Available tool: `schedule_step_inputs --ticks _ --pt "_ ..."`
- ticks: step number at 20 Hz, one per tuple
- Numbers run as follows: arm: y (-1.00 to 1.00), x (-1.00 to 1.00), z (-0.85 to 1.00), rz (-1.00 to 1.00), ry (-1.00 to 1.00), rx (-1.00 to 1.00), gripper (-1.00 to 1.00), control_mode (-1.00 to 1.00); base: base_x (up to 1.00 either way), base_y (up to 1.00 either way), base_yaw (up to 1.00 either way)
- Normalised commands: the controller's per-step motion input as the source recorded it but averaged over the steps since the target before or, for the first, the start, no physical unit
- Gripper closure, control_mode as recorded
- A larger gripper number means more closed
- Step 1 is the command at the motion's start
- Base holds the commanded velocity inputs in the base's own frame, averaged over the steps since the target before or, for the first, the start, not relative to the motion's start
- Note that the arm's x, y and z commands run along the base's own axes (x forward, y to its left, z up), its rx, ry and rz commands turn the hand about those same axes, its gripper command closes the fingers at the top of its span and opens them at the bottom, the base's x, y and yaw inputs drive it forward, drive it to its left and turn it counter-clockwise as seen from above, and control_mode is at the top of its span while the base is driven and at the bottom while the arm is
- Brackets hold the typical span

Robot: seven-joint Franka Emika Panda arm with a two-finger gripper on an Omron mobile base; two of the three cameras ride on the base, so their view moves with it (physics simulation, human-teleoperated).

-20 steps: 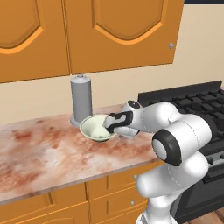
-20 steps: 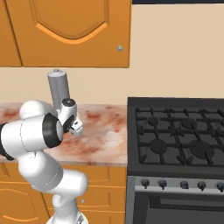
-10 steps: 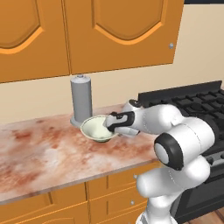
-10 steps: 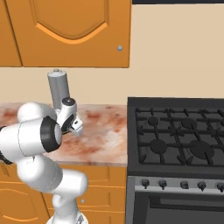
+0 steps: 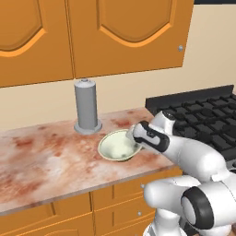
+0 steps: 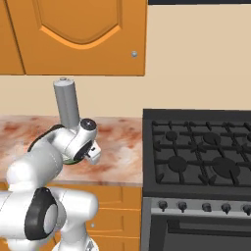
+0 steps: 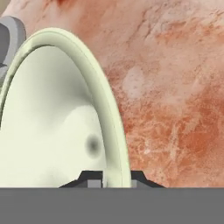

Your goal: Pick the cup and bowl from the counter and place them on the counter next to the sink.

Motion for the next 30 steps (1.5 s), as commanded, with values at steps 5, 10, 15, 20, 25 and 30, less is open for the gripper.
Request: schedule_step_inputs --ticks 5,10,15,20,25,30 --pt "-0.24 -0.45 0.38 -0.04 0.0 0.14 1.0 -1.0 0.0 0.0 0.0" --pt "0.0 -0.08 0.81 -0.03 0.0 0.1 1.0 -1.0 0.0 0.0 0.0" --pt "-0.1 -0.27 0.48 0.0 0.11 0.08 1.0 -1.0 0.0 0.0 0.0" --pt "-0.25 -0.48 0.36 0.0 0.22 0.0 1.0 -1.0 0.0 0.0 0.0" --pt "-0.22 -0.44 0.08 0.0 0.08 0.03 1.0 -1.0 0.0 0.0 0.0" --pt "-0.03 -0.39 0.0 0.01 -0.08 0.05 1.0 -1.0 0.0 0.0 0.0"
